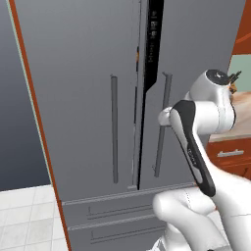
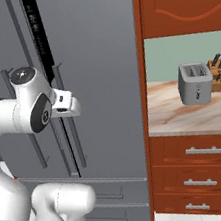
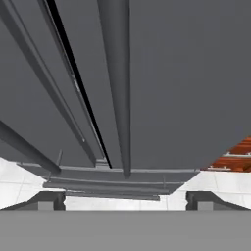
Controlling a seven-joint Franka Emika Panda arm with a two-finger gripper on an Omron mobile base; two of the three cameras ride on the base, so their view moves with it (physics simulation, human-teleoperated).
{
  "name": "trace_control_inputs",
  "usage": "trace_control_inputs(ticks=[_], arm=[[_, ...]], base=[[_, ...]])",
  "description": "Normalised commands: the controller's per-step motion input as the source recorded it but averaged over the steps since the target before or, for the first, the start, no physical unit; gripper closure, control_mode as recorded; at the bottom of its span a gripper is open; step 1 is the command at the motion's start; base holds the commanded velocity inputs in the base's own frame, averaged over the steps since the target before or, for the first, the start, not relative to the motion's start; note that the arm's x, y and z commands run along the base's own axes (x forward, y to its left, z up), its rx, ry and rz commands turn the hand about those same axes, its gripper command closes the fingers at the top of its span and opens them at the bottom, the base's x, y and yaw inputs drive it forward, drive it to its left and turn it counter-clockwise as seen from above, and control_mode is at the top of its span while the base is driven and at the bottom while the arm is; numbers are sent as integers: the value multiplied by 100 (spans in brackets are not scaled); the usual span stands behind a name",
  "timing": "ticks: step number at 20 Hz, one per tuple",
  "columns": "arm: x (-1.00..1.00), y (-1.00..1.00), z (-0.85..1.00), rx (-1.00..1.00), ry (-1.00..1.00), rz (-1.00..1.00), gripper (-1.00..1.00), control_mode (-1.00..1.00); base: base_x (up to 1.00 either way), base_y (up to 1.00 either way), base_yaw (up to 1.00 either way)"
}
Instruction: Retrieve the peach and banana from the fridge and place them into the bowl on the dining table.
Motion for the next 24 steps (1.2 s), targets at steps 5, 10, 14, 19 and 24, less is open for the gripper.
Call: trace_control_inputs(ticks=[5,10,14,19,24], arm=[[-24,0,-21,0,-10,0,-100,-100],[-15,-1,-22,0,-11,0,-100,-100],[-8,-2,-27,1,-13,0,-100,-100],[-3,0,-27,0,-9,0,-100,-100],[-2,0,-4,0,-1,0,-100,100]], base=[[0,0,0],[0,0,0],[0,0,0],[0,0,0],[-18,0,0]])
